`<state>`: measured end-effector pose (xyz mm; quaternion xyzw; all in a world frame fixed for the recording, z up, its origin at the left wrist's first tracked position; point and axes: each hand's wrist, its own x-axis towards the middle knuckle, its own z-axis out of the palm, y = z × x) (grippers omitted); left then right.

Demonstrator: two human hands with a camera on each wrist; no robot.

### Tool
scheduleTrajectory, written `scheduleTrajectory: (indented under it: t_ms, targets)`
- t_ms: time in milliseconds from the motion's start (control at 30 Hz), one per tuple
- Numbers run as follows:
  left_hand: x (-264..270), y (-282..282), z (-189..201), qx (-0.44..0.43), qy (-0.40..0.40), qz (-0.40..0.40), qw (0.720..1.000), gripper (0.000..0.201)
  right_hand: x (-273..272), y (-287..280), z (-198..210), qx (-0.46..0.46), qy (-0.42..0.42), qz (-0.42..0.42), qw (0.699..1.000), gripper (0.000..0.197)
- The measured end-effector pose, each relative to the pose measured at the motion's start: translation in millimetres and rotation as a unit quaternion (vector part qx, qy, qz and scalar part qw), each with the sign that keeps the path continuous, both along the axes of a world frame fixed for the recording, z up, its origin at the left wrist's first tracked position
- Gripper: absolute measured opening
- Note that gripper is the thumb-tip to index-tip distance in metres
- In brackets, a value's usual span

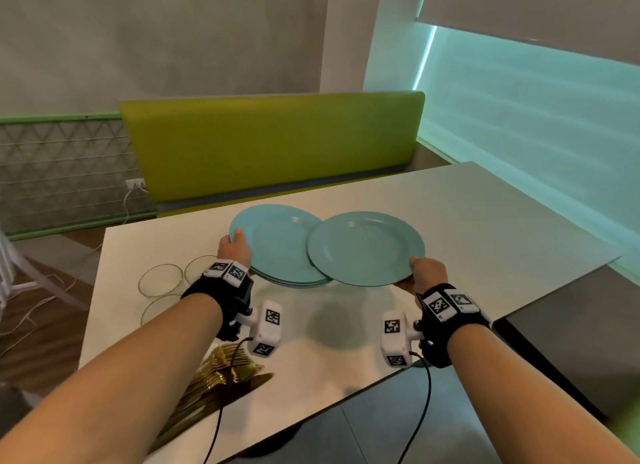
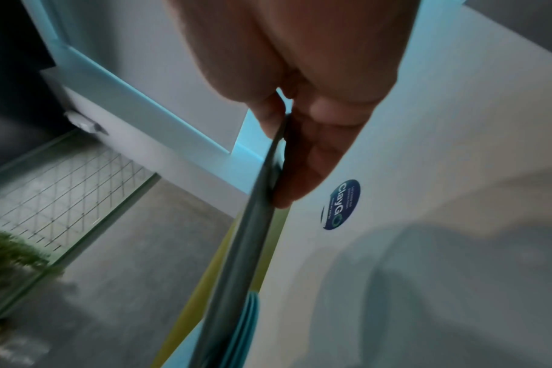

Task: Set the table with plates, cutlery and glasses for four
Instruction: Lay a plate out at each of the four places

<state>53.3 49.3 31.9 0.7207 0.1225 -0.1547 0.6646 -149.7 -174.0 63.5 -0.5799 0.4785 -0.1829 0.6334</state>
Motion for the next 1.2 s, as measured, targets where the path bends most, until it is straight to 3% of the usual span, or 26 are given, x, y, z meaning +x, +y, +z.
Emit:
scheduleTrajectory:
  t_ms: [233,867,1033,1200]
  targets:
    - [5.3,17.2,21.5,0.036,-0.027,0.034,0.998,0.052,-26.7,-8.5,-15.3,0.027,-0.004,-0.046,0.999,0.04]
    - [0.4,33.5,10.5,-0.008,0.002,0.042,0.999,0.049,-36.3,39.3,-105.1,0.106,0.082,-0.083,0.987,0.039]
    - [-1.3,41.2,9.7,0.007,-0.004,0.042,0.999,0.05,-38.0,50.6,-116.2,0.082,0.127,-0.053,0.987,0.038]
    - [-5.9,40.5,11.2,-0.013,0.005,0.038,0.999,0.048,-41.1,56.9,-115.5,0.1,0.117,-0.032,0.988,0.04]
